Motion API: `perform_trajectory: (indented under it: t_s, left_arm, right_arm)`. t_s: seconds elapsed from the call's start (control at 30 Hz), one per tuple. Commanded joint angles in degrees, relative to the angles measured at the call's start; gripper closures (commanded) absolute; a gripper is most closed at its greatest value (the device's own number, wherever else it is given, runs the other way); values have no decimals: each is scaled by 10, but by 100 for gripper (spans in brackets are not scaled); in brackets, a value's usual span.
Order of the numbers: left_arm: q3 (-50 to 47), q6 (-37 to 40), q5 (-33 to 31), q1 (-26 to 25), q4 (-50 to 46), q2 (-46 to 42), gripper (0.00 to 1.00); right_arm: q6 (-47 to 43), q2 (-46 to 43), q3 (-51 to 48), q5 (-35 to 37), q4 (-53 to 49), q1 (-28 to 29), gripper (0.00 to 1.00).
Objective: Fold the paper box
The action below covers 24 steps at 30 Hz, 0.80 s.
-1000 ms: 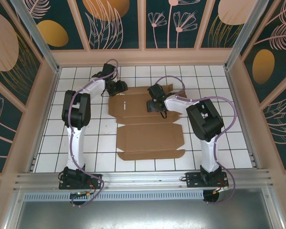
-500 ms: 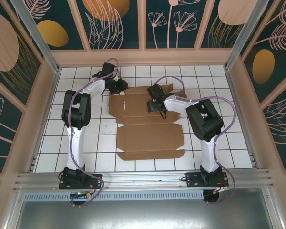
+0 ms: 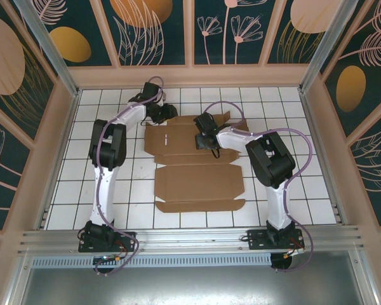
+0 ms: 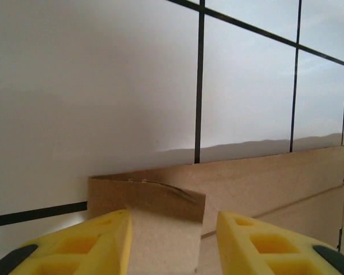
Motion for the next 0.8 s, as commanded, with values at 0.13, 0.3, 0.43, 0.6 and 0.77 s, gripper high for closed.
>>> perform_trajectory:
  t_s: [0.13, 0.3, 0.43, 0.6, 0.77]
  left_arm:
    - [19, 1, -7, -5, -25, 29, 57]
    - [17, 4, -25, 3, -27, -35, 56]
    - [-9, 1, -29, 11, -35, -100, 53]
    - [-119, -17, -22, 9, -32, -183, 49]
    - [-288, -41, -35, 10, -2, -276, 37]
  right_arm:
    - [-5, 57, -18, -10, -61, 9, 40]
    - [-5, 57, -22, -8, -60, 8, 40]
    - [-1, 57, -26, -12, -56, 7, 40]
    - [9, 57, -32, -23, -48, 7, 40]
    - [15, 58, -34, -23, -45, 4, 40]
